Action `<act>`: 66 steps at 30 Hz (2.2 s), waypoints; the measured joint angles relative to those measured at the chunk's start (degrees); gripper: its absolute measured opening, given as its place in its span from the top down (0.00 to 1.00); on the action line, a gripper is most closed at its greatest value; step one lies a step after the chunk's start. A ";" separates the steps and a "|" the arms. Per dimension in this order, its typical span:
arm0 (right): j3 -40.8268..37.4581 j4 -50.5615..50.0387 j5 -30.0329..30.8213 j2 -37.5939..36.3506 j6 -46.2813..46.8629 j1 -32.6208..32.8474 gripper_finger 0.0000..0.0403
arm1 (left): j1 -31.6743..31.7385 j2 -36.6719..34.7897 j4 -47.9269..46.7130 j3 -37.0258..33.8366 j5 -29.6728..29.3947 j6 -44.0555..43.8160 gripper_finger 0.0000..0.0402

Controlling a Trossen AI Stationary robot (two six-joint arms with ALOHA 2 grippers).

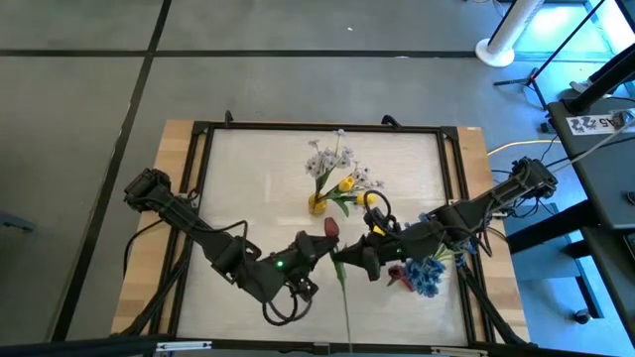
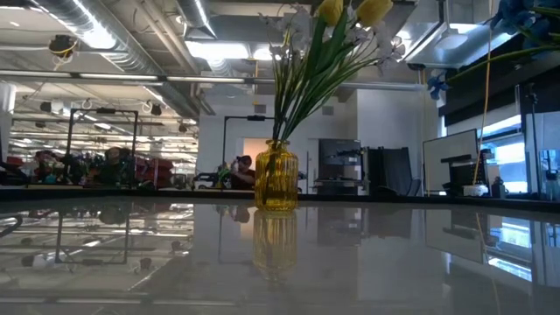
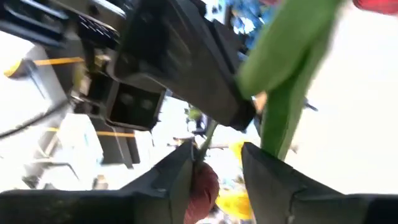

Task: Sort flowers into vase by color
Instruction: Put the red flower into the red vase

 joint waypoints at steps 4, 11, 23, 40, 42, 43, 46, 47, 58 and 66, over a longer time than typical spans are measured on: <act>-0.11 -3.11 -0.52 -0.74 -1.16 -0.91 0.99 | -0.55 -0.53 -10.01 0.01 -1.15 -10.69 0.60; -0.02 -2.65 -1.86 -4.62 -11.54 -0.50 0.99 | -3.30 -8.04 -35.24 -0.05 -1.19 -42.51 0.56; 0.00 -0.35 -2.76 -11.65 -41.85 -2.47 1.00 | -12.34 -16.49 -56.90 -0.83 0.67 -82.82 0.55; -0.38 5.51 0.47 -23.19 -87.47 10.95 1.00 | -13.37 -17.40 -40.59 -14.28 -5.72 -103.06 0.55; -1.16 9.03 0.64 -23.87 -89.33 13.43 1.00 | -12.50 -17.40 -39.61 -14.28 -6.18 -102.66 0.55; -1.45 10.02 1.09 -24.28 -89.84 14.48 1.00 | -11.95 -17.40 -38.98 -14.28 -6.40 -102.33 0.55; -1.67 13.91 3.71 -25.13 -89.97 16.29 1.00 | -10.62 -17.40 -37.39 -14.30 -6.42 -102.09 0.56; -1.70 14.75 4.65 -25.43 -89.88 16.69 1.00 | -10.18 -17.40 -36.86 -14.30 -6.43 -102.17 0.56; -1.94 2.95 12.77 -36.15 -84.52 17.35 1.00 | -7.98 -15.41 -32.28 -14.30 -6.18 -106.66 0.56; -14.62 -1.68 10.34 -47.04 -80.32 17.35 1.00 | -8.64 -11.49 -24.44 -14.32 -4.45 -107.19 0.56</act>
